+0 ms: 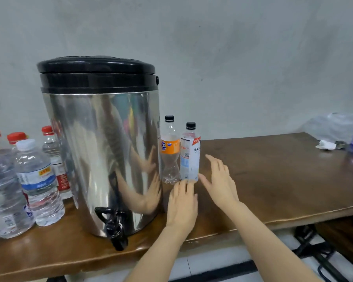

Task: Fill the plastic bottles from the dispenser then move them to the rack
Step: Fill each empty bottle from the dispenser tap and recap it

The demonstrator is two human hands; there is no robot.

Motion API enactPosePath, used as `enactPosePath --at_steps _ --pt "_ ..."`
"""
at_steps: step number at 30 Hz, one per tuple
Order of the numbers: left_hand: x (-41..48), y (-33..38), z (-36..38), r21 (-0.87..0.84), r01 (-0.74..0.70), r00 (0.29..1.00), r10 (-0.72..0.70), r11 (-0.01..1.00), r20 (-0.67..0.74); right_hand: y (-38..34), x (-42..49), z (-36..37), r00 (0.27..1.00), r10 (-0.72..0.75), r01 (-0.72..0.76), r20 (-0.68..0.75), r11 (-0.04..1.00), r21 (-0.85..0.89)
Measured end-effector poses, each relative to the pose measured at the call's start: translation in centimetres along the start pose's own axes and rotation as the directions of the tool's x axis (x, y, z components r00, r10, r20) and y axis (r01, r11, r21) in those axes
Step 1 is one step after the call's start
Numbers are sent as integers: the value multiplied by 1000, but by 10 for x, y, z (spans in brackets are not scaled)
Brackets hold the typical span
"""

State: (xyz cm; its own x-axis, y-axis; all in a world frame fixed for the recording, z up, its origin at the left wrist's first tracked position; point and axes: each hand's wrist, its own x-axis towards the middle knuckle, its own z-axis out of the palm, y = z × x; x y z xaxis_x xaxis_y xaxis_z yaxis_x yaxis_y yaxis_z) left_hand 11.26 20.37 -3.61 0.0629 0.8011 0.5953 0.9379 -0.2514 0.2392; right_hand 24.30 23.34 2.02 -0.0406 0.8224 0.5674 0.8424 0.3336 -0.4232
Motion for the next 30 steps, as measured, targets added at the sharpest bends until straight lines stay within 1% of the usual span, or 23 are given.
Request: enactPosePath --at_steps 2,3,5,7,11,13,17,21,23,28,30 --pt "8 -2 9 24 0 1000 -1 1000 8 -1 21 2 997 66 -69 35 995 78" --pt "11 -2 11 33 9 1000 -9 999 5 -1 32 4 994 89 -96 58 985 143" --pt "16 -4 14 55 34 999 -33 998 -17 -1 54 8 987 125 -151 103 938 313" --pt "17 -3 16 89 20 999 -17 996 -32 -1 73 13 975 157 -211 155 871 443" --pt "15 -3 19 117 -1 998 10 993 -70 -11 99 17 954 125 -270 273 752 601" --pt "15 -3 20 147 -8 995 23 989 -98 -16 105 18 952 98 -272 291 706 653" --pt "15 -4 21 157 -14 992 33 988 -118 -21 106 25 961 110 -256 255 711 655" --pt "16 -4 19 162 -19 990 41 987 -138 -18 100 26 973 150 -229 176 732 642" --pt "16 -4 21 143 -24 989 45 989 -143 -16 96 22 977 152 -211 147 746 632" --pt "14 -5 14 78 -103 979 115 992 -168 -16 77 3 984 148 -176 97 799 574" --pt "10 0 4 6 -128 973 127 992 -195 -18 64 -7 986 147 -169 83 817 551"
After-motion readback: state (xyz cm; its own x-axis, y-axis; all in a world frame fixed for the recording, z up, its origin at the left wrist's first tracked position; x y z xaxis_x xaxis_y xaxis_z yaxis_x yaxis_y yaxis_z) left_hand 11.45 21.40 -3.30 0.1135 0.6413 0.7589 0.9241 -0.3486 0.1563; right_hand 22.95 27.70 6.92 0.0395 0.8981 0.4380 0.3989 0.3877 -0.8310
